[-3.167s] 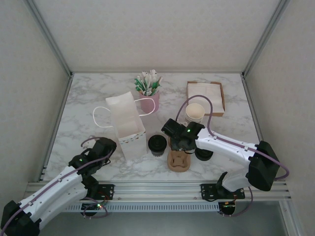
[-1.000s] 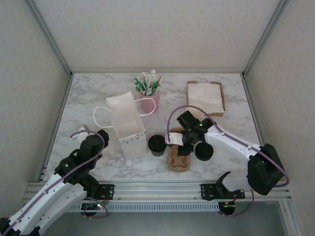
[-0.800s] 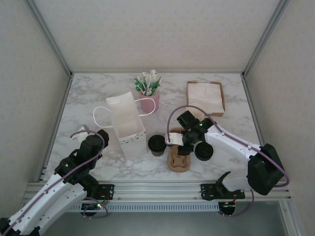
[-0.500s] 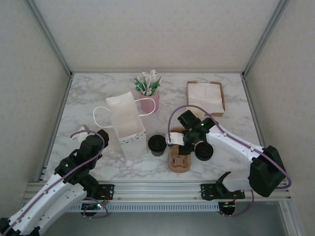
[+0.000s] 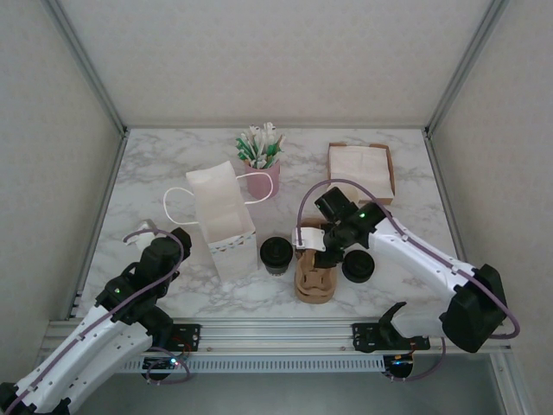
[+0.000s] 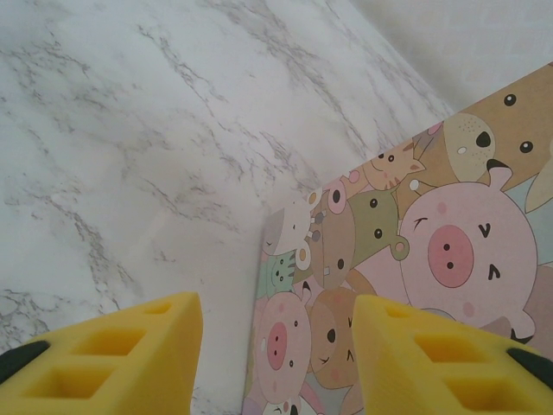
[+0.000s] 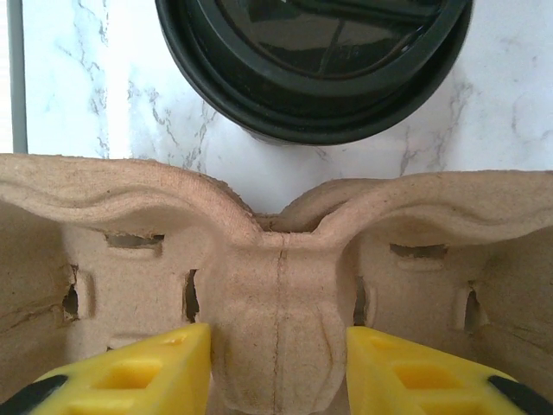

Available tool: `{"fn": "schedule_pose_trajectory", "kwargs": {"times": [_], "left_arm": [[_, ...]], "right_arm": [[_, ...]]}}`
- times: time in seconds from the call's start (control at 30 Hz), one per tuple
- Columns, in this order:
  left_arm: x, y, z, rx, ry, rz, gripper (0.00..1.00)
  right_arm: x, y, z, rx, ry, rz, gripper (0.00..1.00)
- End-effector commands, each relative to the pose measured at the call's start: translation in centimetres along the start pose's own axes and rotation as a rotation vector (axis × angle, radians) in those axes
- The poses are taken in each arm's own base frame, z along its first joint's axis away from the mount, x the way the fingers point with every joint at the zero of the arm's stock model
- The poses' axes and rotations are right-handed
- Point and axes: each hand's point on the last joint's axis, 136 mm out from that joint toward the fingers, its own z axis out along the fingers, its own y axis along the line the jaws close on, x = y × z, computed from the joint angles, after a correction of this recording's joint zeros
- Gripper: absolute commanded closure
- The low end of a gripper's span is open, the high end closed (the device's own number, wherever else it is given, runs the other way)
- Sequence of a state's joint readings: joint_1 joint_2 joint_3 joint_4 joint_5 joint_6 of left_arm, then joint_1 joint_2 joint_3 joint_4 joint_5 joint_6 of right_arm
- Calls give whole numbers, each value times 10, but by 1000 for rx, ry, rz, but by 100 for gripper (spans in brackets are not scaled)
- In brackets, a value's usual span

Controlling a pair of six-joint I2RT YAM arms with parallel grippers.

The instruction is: Pack the takeout coffee

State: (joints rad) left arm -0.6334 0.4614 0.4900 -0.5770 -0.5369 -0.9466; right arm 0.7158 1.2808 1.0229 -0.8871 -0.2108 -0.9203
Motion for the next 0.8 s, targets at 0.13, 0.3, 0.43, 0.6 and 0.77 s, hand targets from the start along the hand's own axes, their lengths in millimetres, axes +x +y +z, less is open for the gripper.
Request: {"fn": "schedule_pose_trajectory", "kwargs": {"times": [0.13,0.3,0.43,0.6,0.77], "left_arm": [[-3,-2,0,-8,-11,-5,51],[-4,-3,0,-10,-11,-8,51],[-3,-4,1,-10,-5,-9,51],[-3,-6,1,-11,-1,-5,51],[-3,-5,0,-11,-2,-6,51]], "right_arm": [[6,9,-25,-5,34,4,56],[6,14,-24,-29,39,52,54],[15,11,-15,-41,105,88,54],[14,5,-6,-44,127,87,54],[10,-3,-2,-41,147,104,50]]}}
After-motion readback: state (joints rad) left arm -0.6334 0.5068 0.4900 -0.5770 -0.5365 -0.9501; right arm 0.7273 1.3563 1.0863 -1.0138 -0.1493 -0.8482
